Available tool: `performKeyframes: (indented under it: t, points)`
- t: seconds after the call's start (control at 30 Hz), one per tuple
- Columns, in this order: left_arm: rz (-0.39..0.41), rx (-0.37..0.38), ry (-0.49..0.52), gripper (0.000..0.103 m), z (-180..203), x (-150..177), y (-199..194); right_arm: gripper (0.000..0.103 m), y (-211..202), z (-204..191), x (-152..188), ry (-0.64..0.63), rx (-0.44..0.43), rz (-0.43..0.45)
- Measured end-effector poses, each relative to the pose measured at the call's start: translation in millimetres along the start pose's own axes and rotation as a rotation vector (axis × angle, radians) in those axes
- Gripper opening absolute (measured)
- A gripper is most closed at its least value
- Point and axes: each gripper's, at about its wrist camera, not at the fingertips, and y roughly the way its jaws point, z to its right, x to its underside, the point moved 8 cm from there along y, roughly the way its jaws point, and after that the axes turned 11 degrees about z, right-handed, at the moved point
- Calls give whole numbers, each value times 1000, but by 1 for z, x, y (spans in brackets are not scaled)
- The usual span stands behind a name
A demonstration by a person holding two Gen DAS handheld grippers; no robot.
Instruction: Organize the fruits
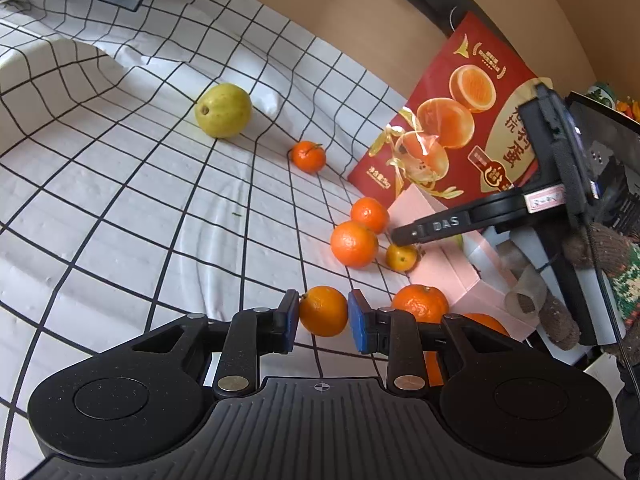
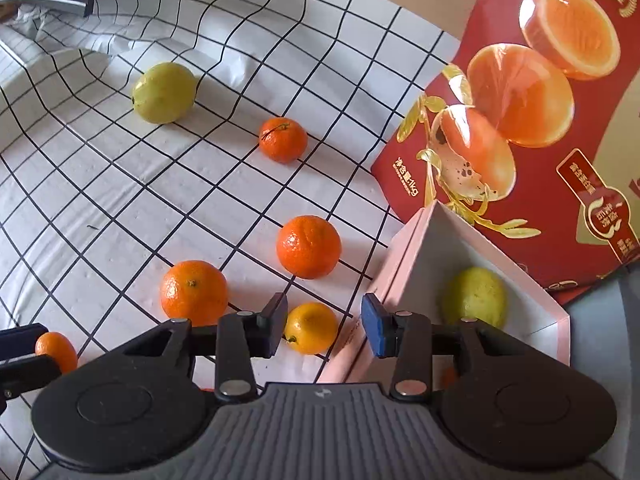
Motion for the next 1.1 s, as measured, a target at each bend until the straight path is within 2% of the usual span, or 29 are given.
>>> performKeyframes:
  t: [0.1,0.2,0.27,0.37,0.5,0.67,0.77,0.87,0.97,1.03,1.1]
  points:
    - [-4,-3,-2,31,0,0,1,40,11,-9,2,2,-19,-33]
    - [-9,-1,-6,31,0,0,1,41,23,-20,9,-103,56,-61]
    - [-12,3,-10,31,0,1,1,38,26,-22,13,-145,90,-68]
    - [-15,9,-17,31,-1,1,2,31,24,-18,12,-126,97,-73]
    - [-17,14,-24,31,-1,1,2,31,8,-17,11,-89,58,-25]
    - [12,71,3,31,9,-1,-5,31,-52,-13,11,50,-90,123]
    - [34,141,38,31,26,0,-15,31,-97,-7,36,101,-138,211]
    - [1,220,47,31,47,11,-23,31,-133,6,73,172,-148,260]
    - [-54,289,113,32,80,29,-28,31,-148,29,116,246,-115,262]
    - [-73,311,166,31,102,39,-29,31,-151,43,145,273,-60,257]
    - [-127,372,179,31,125,50,-27,31,-154,54,166,276,2,261]
